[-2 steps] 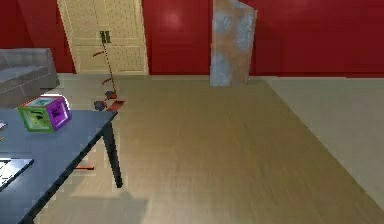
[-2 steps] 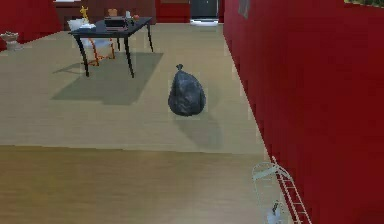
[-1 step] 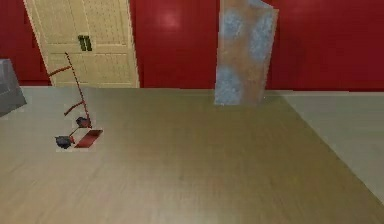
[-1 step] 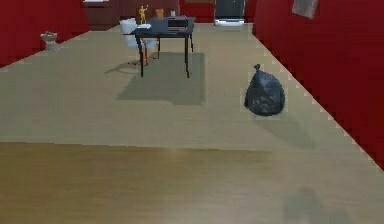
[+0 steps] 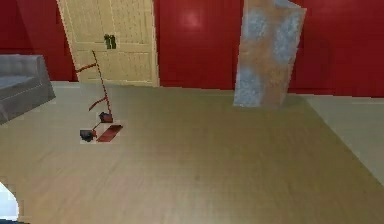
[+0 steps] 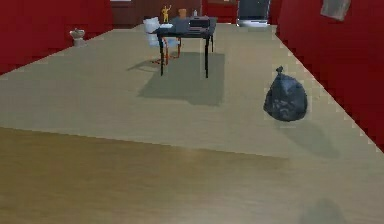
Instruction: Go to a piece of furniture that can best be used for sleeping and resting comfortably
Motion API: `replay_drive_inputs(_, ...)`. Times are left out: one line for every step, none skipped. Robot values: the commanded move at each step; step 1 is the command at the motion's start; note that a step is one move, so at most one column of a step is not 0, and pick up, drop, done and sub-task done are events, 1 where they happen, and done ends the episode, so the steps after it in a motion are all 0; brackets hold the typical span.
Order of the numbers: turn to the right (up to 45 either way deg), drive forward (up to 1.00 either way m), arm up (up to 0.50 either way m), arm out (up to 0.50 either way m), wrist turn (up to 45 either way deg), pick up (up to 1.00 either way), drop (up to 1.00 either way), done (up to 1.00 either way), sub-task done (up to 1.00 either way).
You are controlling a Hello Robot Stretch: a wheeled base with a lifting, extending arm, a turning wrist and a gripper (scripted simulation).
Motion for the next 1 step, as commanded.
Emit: replay_drive_inputs(0.0,0.65,0.0,0.0,0.0,0.0,0.0,0.0,0.0)
